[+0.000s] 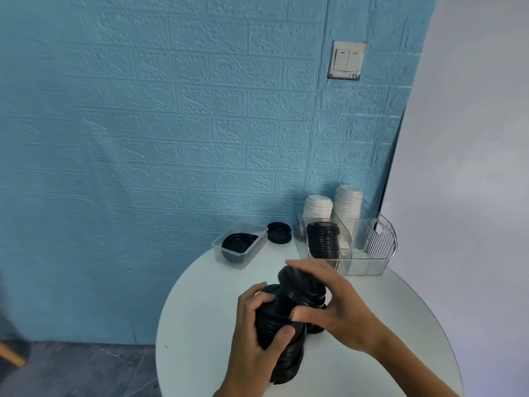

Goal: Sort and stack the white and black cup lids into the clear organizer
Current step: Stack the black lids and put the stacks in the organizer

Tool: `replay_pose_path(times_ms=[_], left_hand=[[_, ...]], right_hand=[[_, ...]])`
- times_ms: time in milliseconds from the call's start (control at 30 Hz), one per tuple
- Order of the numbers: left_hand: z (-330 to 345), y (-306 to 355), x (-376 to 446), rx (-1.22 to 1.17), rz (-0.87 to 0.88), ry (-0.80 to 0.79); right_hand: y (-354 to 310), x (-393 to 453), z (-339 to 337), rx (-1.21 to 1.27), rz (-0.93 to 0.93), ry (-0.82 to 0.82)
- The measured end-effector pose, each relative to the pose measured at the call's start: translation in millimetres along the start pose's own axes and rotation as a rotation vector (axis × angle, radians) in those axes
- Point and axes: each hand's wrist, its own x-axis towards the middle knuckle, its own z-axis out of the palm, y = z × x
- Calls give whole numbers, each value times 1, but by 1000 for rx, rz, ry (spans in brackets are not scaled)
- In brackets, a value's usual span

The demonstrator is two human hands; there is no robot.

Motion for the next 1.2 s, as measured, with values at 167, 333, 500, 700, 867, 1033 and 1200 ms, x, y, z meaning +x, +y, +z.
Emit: replay_pose_path(times_ms=[167, 333, 500, 700, 867, 1033, 1200], left_hand=[[2, 6, 0, -94, -79, 12], [2, 6, -1, -130, -88, 18], [0, 2, -2, -124, -86, 1], [2, -4, -2, -6, -25, -21], [2, -5, -3, -24, -50, -22], [1, -8, -3, -49, -21, -27], [1, -8, -4, -52, -24, -30]], right_hand=[[-9, -6, 20, -4, 17, -179], [-8, -2, 25, -14, 53, -216], [-5, -4, 31, 82, 103, -227], [-6, -1, 31, 130, 129, -244], [2, -4, 28, 245, 194, -274], [27, 9, -1, 200, 309, -80], [71, 3, 0, -226, 358, -247]])
